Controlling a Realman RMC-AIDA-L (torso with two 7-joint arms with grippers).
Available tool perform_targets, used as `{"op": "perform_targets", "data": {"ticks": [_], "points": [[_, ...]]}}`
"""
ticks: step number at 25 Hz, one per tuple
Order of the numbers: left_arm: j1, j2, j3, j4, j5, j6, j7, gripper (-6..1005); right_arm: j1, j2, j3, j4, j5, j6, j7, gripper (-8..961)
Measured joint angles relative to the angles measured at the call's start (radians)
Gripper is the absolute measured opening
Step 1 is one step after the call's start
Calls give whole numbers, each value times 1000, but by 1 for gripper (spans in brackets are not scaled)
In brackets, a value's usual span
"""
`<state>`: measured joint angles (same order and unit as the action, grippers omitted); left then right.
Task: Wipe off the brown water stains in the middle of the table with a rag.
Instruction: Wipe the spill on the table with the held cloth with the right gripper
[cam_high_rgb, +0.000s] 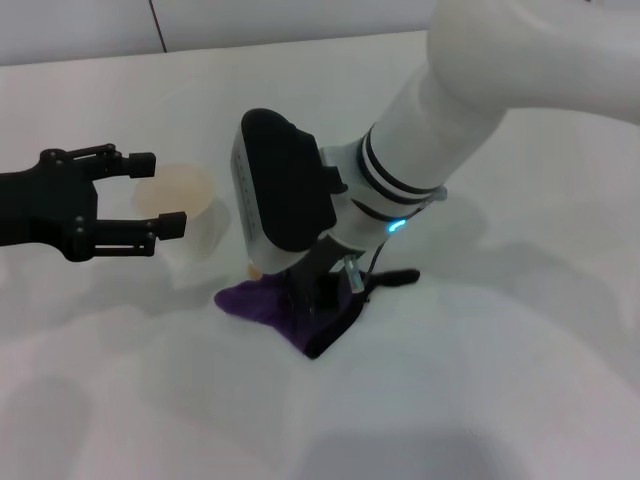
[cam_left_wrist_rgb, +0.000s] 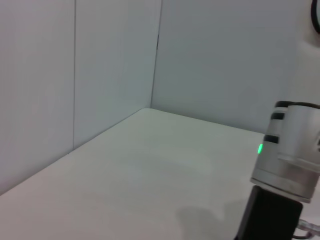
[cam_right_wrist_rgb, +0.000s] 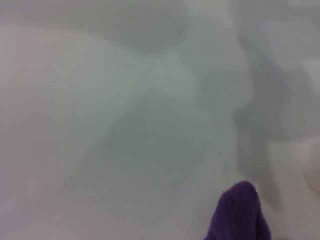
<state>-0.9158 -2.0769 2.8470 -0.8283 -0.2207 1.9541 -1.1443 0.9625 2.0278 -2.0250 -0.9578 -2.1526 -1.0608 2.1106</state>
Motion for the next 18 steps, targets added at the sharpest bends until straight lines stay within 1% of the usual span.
{"op": "perform_targets", "data": {"ticks": [6, 12, 18], "points": [[0, 0, 0, 0, -3, -4, -1, 876, 31, 0, -15, 49, -4, 36, 7, 67], [1, 0, 0, 2, -3, -15, -2, 876, 38, 0, -10, 50, -27, 67, 40, 67], [2, 0, 0, 7, -5, -22, -3, 876, 45, 0, -1, 34, -29, 70, 57, 67]]}}
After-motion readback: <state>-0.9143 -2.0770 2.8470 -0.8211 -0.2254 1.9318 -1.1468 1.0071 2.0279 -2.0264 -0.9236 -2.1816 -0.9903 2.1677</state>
